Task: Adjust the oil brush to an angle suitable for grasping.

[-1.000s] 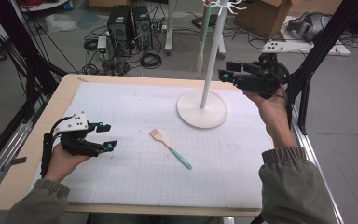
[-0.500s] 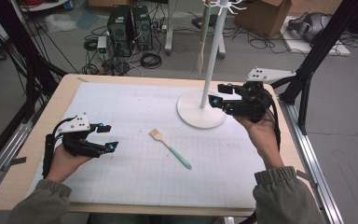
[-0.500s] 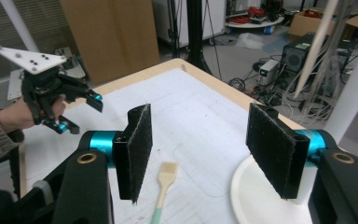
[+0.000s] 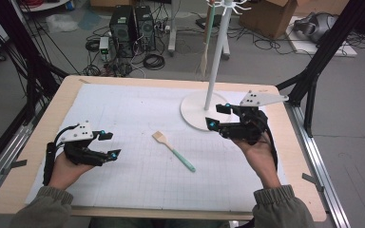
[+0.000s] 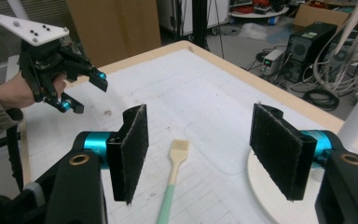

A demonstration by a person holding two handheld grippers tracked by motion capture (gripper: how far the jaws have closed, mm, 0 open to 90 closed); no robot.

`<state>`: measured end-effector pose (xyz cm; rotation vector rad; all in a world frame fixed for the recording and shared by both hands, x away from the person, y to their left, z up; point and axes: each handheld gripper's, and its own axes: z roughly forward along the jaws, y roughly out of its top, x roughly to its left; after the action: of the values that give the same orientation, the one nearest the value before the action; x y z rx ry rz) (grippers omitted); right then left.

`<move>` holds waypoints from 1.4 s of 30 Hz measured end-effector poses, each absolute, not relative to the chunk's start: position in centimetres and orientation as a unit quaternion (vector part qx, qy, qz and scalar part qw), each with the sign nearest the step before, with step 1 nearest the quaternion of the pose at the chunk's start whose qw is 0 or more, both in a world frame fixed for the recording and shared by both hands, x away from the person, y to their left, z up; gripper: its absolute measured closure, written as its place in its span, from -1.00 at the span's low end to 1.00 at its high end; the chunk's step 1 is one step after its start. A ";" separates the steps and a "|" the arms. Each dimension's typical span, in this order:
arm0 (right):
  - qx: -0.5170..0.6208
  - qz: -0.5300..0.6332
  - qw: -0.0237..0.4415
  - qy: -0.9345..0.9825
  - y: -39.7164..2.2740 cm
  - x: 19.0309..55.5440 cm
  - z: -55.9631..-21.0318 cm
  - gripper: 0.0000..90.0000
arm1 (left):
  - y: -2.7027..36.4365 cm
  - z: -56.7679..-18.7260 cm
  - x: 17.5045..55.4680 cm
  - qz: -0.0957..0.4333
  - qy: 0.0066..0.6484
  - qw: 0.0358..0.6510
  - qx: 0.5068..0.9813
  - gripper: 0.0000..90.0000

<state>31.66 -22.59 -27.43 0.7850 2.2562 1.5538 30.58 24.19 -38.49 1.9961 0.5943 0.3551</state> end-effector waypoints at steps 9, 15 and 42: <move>0.280 0.529 0.143 0.788 -21.7 30.6 -30.1 -0.20 | 25.0 -38.8 30.3 0.152 0.250 0.496 0.817 -0.35; 0.288 0.511 0.145 0.796 -20.8 30.4 -31.8 -0.25 | 25.1 -38.9 30.4 0.156 0.253 0.500 0.813 -0.35; 0.291 0.433 0.099 0.847 -16.6 32.7 -36.6 0.35 | 25.0 -39.0 30.5 0.160 0.252 0.506 0.809 -0.35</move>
<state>32.74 -16.59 -36.56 0.8593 2.5065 1.2807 30.48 25.03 -39.02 1.9519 0.6070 0.3868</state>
